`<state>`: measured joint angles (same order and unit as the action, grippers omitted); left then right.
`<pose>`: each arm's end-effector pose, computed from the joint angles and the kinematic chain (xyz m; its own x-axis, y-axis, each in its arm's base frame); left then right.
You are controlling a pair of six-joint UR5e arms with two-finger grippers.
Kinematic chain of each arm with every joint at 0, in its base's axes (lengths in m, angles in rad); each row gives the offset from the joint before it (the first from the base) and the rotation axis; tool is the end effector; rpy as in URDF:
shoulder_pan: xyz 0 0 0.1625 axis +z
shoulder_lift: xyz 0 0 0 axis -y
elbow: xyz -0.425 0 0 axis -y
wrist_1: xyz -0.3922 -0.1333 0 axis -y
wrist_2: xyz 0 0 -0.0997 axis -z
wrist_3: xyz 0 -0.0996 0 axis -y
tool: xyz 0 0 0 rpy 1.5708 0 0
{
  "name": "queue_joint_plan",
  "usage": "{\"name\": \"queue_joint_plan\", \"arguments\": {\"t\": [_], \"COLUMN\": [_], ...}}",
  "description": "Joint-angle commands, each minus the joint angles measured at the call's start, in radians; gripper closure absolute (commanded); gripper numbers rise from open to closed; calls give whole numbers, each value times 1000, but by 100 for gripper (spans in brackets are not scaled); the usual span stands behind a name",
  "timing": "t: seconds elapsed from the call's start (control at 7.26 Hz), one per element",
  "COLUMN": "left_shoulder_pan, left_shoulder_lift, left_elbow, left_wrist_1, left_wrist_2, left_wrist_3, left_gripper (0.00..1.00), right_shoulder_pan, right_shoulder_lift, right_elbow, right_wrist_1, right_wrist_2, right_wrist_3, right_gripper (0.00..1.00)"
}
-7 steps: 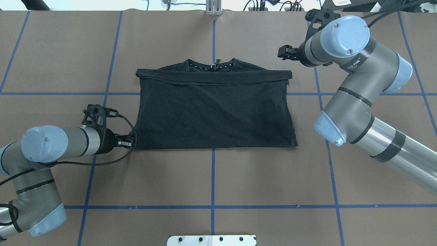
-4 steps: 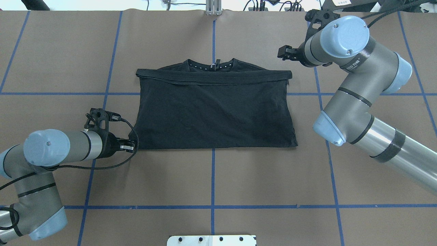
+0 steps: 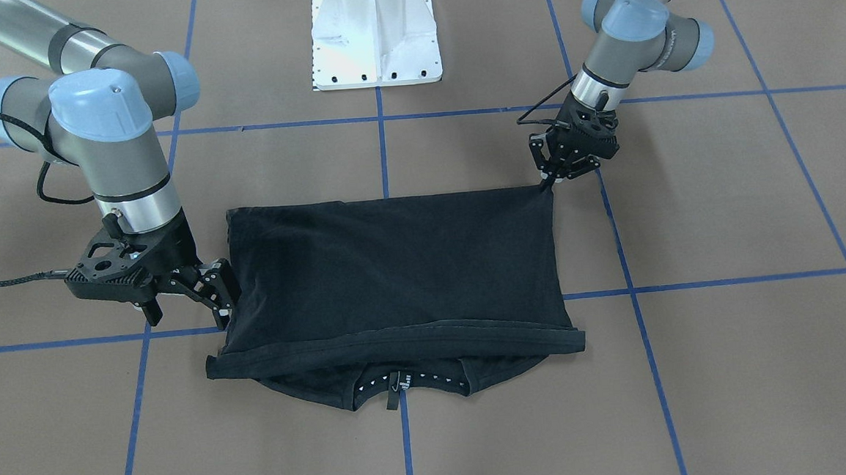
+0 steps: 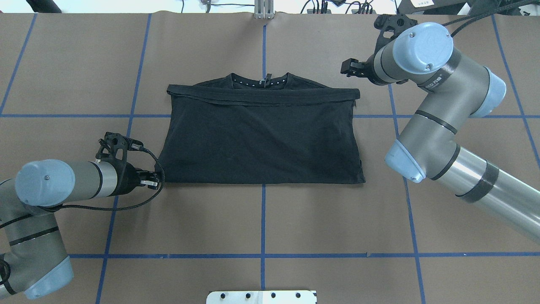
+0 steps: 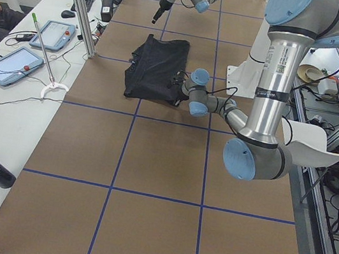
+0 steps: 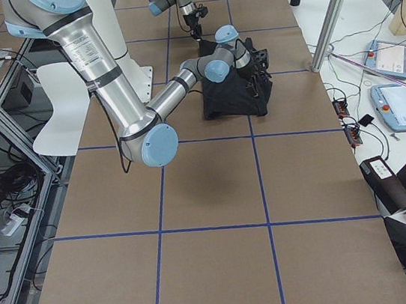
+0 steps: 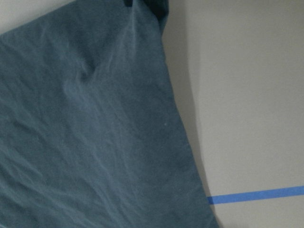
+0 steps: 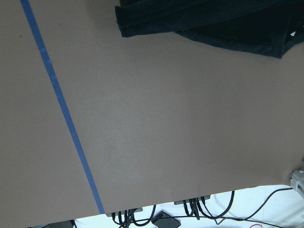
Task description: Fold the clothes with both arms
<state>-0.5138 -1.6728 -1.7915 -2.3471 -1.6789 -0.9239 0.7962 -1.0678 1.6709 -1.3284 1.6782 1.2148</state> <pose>0.4177 -0.3764 0.4171 0.5599 0.3721 -0.7403 0.0846 0.8632 0.4977 -0.3797 -0.5633 0.3035 0.6630 0.1820 0.7262 -0.4517 0.8708 0.1942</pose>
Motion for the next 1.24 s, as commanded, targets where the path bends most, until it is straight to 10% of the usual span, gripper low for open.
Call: {"name": "queue_joint_plan", "arguments": {"t": [0.0,0.83,0.96,1.1], "left_shoulder_pan": [-157,-485,-495,-497], "left_shoulder_lift": [-4,-556,-538,-481], "left_elbow": [52,804,804,791], "left_wrist_1": [5,-32,-91,-200], "left_wrist_2": [-2,1,1,-5], "left_wrist_3": [182,476,508,513], "left_gripper": [100,100,1,0], "right_shoulder_pan": [-9,-29,-41,-73], "right_shoulder_lift": [2,12,17,26], "right_elbow": [1,4,3,-5], "right_wrist_1": [0,2,2,0], "right_wrist_2": [0,-2,-2,-12], "right_wrist_3": [3,22,28,84], "right_gripper": [0,0,0,0]}}
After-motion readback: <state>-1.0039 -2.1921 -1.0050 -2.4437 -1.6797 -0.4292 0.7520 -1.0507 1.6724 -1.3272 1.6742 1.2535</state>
